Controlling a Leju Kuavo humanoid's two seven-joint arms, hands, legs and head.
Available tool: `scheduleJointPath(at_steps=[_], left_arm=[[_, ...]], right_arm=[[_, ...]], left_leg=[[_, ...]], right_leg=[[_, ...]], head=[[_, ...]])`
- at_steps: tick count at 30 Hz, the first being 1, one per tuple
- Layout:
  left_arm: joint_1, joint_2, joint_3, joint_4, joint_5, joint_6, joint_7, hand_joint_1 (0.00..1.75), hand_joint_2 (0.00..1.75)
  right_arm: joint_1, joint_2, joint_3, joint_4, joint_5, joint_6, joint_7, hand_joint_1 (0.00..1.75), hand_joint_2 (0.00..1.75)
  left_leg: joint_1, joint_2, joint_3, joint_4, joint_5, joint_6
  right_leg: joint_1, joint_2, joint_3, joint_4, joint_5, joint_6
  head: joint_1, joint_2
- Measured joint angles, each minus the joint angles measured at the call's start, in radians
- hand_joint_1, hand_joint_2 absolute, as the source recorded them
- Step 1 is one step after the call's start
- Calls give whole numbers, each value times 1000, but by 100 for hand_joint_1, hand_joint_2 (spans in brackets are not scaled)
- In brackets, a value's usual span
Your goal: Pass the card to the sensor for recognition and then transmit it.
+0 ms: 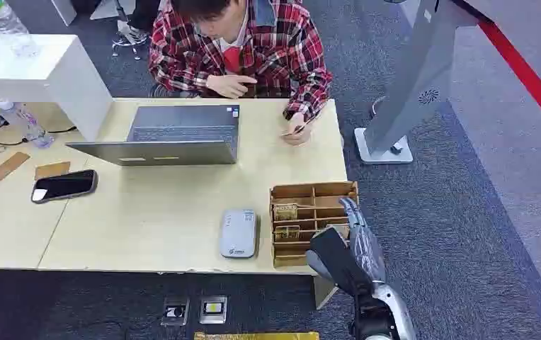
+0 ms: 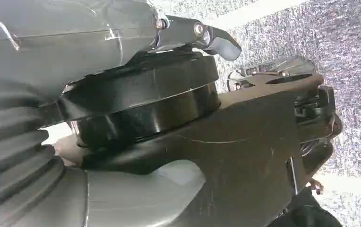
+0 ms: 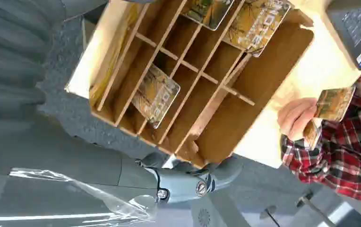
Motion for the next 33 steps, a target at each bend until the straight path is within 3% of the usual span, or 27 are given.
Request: scheduleJointPath(at_steps=[5, 11, 16, 26, 33], left_arm=[[0, 1, 0, 0, 0, -2, 1, 0, 175], [-1, 3, 0, 0, 0, -17, 2, 0, 175], [-1, 8, -2, -1, 0, -29, 2, 0, 175], [-3, 11, -12, -3, 0, -39, 2, 0, 175], [-4, 14, -24, -4, 0, -46, 2, 0, 175]], right_arm=[[-14, 0, 1, 0, 82, 14, 24, 0, 175], [-84, 0, 13, 0, 375, 119, 122, 0, 175], [-177, -1, 29, 0, 506, 187, 175, 0, 175], [-278, -2, 60, 27, 585, 199, 195, 0, 175], [-337, 11, 82, 101, 619, 171, 184, 0, 175]], left_leg=[[0, 0, 0, 0, 0, 0], [0, 0, 0, 0, 0, 0], [0, 0, 0, 0, 0, 0], [0, 0, 0, 0, 0, 0], [0, -1, 0, 0, 0, 0]], right_leg=[[0, 0, 0, 0, 0, 0], [0, 1, 0, 0, 0, 0], [0, 0, 0, 0, 0, 0], [0, 0, 0, 0, 0, 0], [0, -1, 0, 0, 0, 0]], head=[[0, 0], [0, 0], [0, 0], [0, 0], [0, 0]])
